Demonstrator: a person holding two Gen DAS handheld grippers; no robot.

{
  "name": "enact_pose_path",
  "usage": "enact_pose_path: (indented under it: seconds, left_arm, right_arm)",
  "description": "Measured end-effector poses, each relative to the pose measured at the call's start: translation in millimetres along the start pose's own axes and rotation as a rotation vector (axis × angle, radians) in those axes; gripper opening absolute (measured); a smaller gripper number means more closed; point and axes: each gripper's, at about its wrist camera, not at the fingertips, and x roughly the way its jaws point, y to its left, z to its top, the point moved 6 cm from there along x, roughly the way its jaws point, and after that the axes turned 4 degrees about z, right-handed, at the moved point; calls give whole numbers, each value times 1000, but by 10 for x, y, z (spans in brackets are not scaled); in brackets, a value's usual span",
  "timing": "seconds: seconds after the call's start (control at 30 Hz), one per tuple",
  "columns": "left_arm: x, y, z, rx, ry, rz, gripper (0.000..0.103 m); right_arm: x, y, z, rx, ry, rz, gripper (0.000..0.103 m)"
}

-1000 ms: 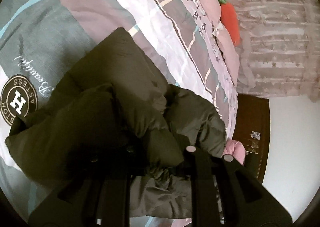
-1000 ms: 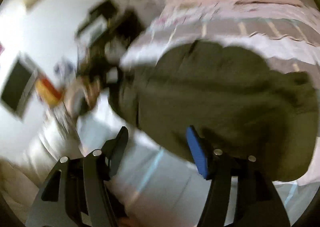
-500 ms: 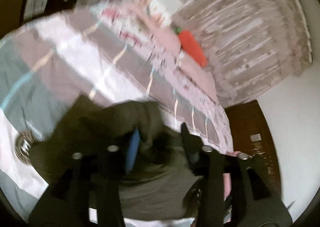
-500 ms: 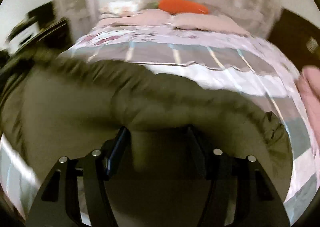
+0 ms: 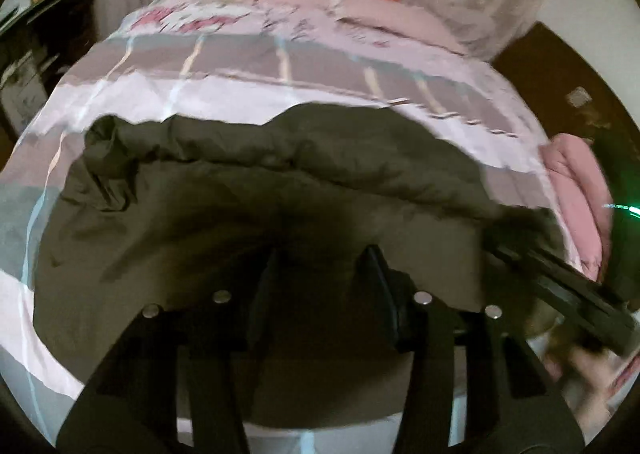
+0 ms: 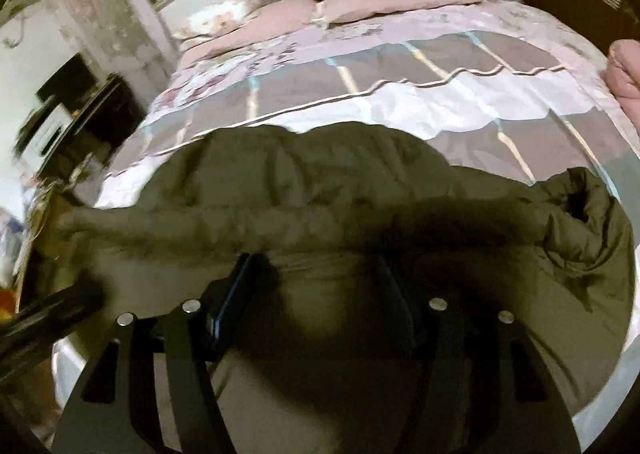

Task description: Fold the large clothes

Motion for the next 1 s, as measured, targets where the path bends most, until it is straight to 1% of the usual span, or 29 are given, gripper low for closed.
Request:
enact_pose_path:
  seconds: [0.07,0.1,0.13,0.2,0.27,0.3,0.37,0.43,0.5,0.53,0.57,0.6,0.63,0.7,0.77,0.83,0.87,0.9,0.93,0.97,1.0]
  left_arm:
    - [122,253,54,-97,14,32,45]
    - [156,345,65,-128,19,45,42]
    - [198,434,78,-153,26,66,40]
    - [274,545,93,-165,31,106,39]
    - [339,627,79,-167,36,149,39]
    - [349,639,94,-170,39,153,39]
    - [378,672,85,-155,43,170,39]
    - [393,694,87,-114,37,222,40]
    - [438,770,57,-96,46,278,40]
    - [460,812,42,-109,58,281,40]
    - [496,895,23,-144,78,270,40]
    - [512,936,11,-162,88,265,40]
    - [524,974,1,-174,98,263,40]
    - [526,1024,-7,-167,108,285,40]
    - [525,1098,-17,-174,117,288,40]
    - [510,1254,-32,-220,133,261,38]
    - [492,1365,-47,-252,140,250,35]
    - [482,1416,-59,-267,142,254,32]
    - [450,1495,-68,-290,140,255,31]
    - [409,1543,-72,-314,134,251,28]
    - [365,1570,-68,-335,127,252,27]
  right_arm:
    - [-85,97,-161,-39,89,20,63]
    - [-107,135,-236,-67,125,16,63]
    - [-129,155,-292,-96,140,-4,63]
    - [-148,108,-342,-155,118,-79,63]
    - [-79,-121,-302,-168,91,-177,63]
    - [-44,-313,-243,-144,72,-222,63]
    - [22,-679,-133,-61,56,-251,63]
    - [75,-1081,-66,20,45,-323,63]
    - [125,-1318,-88,77,54,-334,63]
    - [143,-1408,-109,97,59,-353,64]
    - [157,-1451,-122,101,61,-366,65]
    - [180,-1477,-140,96,62,-377,70]
    - [195,-1480,-157,92,64,-377,72]
    - [233,-1501,-197,92,75,-379,73]
    - [182,-1600,-209,119,73,-389,73]
    - [87,-1809,-228,179,68,-422,73]
    - [55,-1904,-259,210,70,-425,73]
    - [55,-1949,-265,229,76,-414,73]
    - [51,-1976,-290,243,86,-402,73]
    - [38,-1968,-295,236,91,-411,73]
    - [0,-1956,-283,223,85,-439,73]
